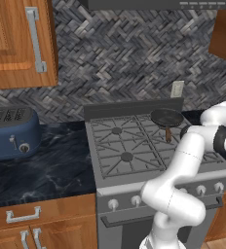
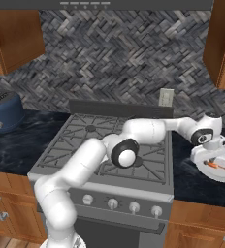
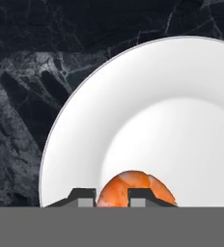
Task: Place the shrimp on the plate and place the bell pepper on the same plate.
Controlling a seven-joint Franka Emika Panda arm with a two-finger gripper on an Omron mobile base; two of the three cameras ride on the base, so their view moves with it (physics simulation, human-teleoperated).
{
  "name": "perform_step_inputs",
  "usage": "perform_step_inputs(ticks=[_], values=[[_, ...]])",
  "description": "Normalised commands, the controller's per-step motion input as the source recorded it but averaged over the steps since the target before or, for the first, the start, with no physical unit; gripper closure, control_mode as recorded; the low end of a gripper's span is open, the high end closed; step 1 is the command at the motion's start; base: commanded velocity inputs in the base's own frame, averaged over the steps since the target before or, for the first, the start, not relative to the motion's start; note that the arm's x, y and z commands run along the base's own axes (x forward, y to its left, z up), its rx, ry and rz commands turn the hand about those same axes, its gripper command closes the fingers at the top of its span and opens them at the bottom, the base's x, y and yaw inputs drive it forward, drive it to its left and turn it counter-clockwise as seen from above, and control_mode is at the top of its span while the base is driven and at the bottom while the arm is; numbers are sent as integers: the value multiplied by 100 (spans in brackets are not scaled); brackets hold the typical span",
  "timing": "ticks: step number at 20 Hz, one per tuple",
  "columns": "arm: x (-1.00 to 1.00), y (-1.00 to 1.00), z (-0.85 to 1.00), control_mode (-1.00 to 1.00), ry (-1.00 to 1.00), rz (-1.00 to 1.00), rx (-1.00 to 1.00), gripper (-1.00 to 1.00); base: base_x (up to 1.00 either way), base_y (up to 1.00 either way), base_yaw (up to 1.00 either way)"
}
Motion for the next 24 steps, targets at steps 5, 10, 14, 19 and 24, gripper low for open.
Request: perform_step_inputs(ticks=[5, 10, 14, 19, 24], values=[[12, -5, -4, -100, 0, 0, 0, 100, 0, 0, 0], [7, -1, -1, -100, 0, 0, 0, 100, 0, 0, 0], [0, 0, -4, -100, 0, 0, 1, 100, 0, 0, 0], [-1, 0, -3, -100, 0, 0, 1, -100, 0, 0, 0], [0, 5, 7, -100, 0, 1, 0, -100, 0, 0, 0]])
